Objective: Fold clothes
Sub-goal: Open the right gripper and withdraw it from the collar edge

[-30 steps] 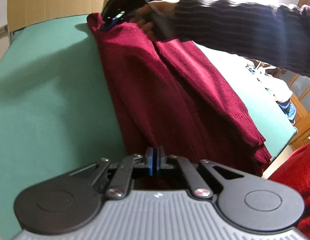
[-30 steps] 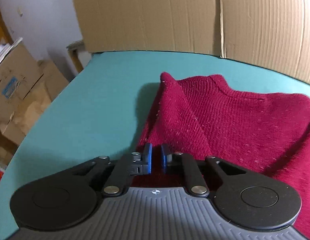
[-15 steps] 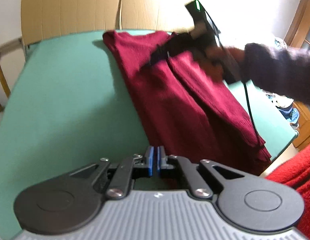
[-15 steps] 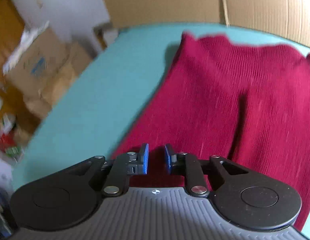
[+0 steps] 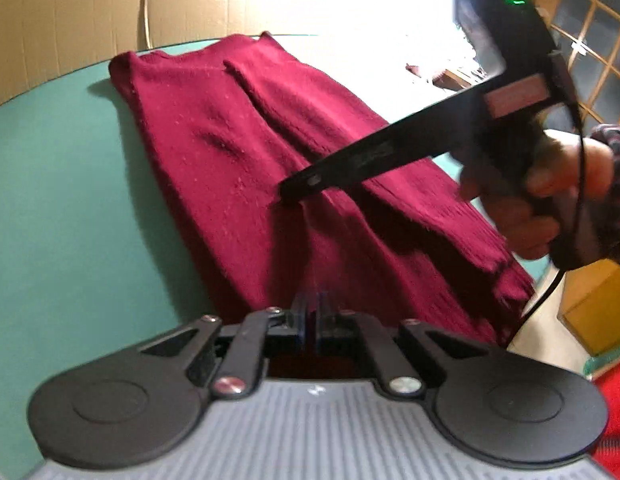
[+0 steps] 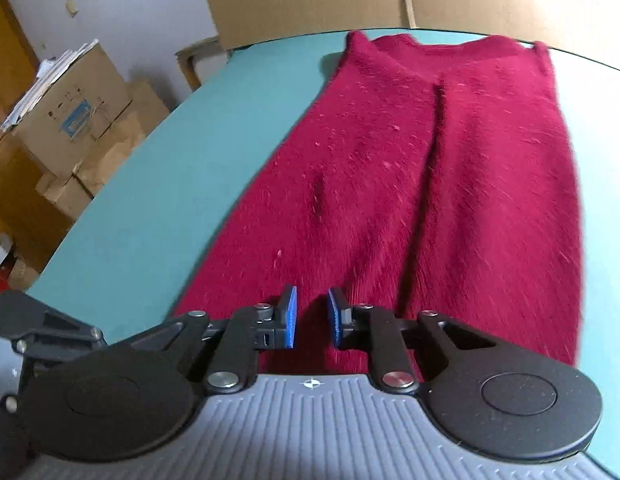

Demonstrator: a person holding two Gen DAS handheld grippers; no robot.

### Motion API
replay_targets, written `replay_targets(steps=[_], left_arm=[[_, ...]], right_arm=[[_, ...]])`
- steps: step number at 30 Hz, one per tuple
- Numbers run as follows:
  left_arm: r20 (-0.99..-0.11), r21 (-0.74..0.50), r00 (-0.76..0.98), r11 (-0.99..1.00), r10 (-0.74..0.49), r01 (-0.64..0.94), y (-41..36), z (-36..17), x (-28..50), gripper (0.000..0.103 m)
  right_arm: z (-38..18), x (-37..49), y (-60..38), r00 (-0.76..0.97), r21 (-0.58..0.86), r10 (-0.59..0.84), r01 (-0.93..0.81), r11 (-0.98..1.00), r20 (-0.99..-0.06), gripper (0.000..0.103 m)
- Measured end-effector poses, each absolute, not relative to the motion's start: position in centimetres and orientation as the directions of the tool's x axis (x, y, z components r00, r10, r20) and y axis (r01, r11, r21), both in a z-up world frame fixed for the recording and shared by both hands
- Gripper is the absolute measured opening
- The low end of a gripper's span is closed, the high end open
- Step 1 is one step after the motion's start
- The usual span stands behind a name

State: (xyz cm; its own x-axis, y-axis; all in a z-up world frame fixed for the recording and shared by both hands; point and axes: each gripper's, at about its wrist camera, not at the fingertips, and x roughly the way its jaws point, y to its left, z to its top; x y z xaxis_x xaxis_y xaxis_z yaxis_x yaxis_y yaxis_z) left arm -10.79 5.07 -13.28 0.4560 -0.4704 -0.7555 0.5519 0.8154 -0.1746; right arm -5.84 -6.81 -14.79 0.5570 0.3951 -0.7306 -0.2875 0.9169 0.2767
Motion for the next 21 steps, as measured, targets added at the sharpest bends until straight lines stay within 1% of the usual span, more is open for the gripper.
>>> replay_targets(steps=[3,6,8,9,10,13,15,18,19,21], left_arm=[[-0.761,-0.180,0.449,0.818,-0.468,0.547,5.3,-13.1,-11.0,0.001],[-0.764,-0.145,0.464,0.820,-0.449,0.554,4.4,-13.3,-11.2,0.001],[-0.765,-0.119,0.478,0.824,-0.432,0.554,4.0,-12.9,-11.8,0.001],[-0.762,-0.120,0.485,0.829,-0.429,0.546,4.1,-12.8,-12.1,0.003],[-0.764,-0.120,0.490,0.839,-0.419,0.531,4.2,-12.9,-12.4,0.004],[-0.770,-0.112,0.512,0.871,-0.380,0.478,4.4,-13.5,-12.7,0.004],[-0.772,-0.103,0.523,0.883,-0.361,0.458,4.1,-13.2,-12.9,0.004],[-0.748,-0.091,0.562,0.893,-0.353,0.440,3.9,-11.6,-13.6,0.005],[-0.739,-0.085,0.577,0.897,-0.349,0.434,3.9,-11.2,-13.8,0.009],[-0.735,-0.078,0.591,0.908,-0.331,0.412,3.5,-11.0,-14.0,0.013]], right_arm=[[-14.4,-7.9,-6.4,0.570,0.319,0.426,-0.282,0.905,-0.702,0.022],[-15.6,-8.7,-5.6,0.553,0.314,0.416,-0.274,0.909,-0.722,0.021],[-15.2,-9.2,-5.5,0.549,0.319,0.425,-0.284,0.904,-0.720,0.025],[-14.7,-9.7,-5.7,0.555,0.330,0.446,-0.301,0.895,-0.702,0.024],[-14.4,-10.1,-5.9,0.555,0.336,0.459,-0.313,0.888,-0.694,0.026],[-15.1,-11.0,-6.1,0.520,0.325,0.453,-0.322,0.889,-0.724,0.028],[-15.5,-11.4,-6.5,0.520,0.328,0.454,-0.320,0.889,-0.724,0.027],[-13.9,-12.5,-8.8,0.584,0.332,0.434,-0.279,0.901,-0.686,0.028],[-13.3,-12.8,-9.8,0.613,0.319,0.407,-0.254,0.913,-0.677,0.029],[-12.7,-13.3,-11.9,0.641,0.284,0.352,-0.211,0.935,-0.682,0.030]])
